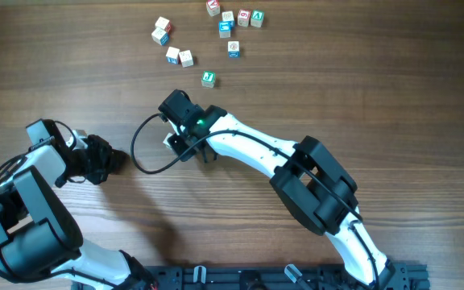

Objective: Form a horizontal line

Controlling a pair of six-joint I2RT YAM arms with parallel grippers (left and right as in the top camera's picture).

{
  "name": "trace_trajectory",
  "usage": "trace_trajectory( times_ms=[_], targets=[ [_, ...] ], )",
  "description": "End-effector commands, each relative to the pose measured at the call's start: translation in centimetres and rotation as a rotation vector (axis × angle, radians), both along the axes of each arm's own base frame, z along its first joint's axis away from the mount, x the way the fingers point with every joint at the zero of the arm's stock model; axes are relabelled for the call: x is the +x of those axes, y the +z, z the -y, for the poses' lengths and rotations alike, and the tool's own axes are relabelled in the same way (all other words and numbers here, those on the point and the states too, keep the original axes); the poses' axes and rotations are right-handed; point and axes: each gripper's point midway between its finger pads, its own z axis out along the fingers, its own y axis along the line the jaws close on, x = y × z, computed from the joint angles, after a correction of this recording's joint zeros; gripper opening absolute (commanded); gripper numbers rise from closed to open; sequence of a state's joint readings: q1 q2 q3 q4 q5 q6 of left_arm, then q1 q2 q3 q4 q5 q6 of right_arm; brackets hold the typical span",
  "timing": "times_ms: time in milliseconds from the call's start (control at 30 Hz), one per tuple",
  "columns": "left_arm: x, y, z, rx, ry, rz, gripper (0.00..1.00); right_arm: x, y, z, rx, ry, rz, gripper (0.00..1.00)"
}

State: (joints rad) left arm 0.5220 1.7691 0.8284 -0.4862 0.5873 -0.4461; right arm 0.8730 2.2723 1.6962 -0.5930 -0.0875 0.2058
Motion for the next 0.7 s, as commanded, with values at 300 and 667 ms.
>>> trace_trajectory(
  times_ms=[300,667],
  targets=[
    [-1.0,-0.8,-0.5,0.046,-0.009,-0.034,0.04,-0.9,-0.4,-1.0,0.035,0.075,-0.023,0.05],
    [-1.0,-0.8,-0.5,0.047,-0.009,-0.034,0.04,0.0,0.3,-2.2,0.090,0.078,0.017,0.04]
  ],
)
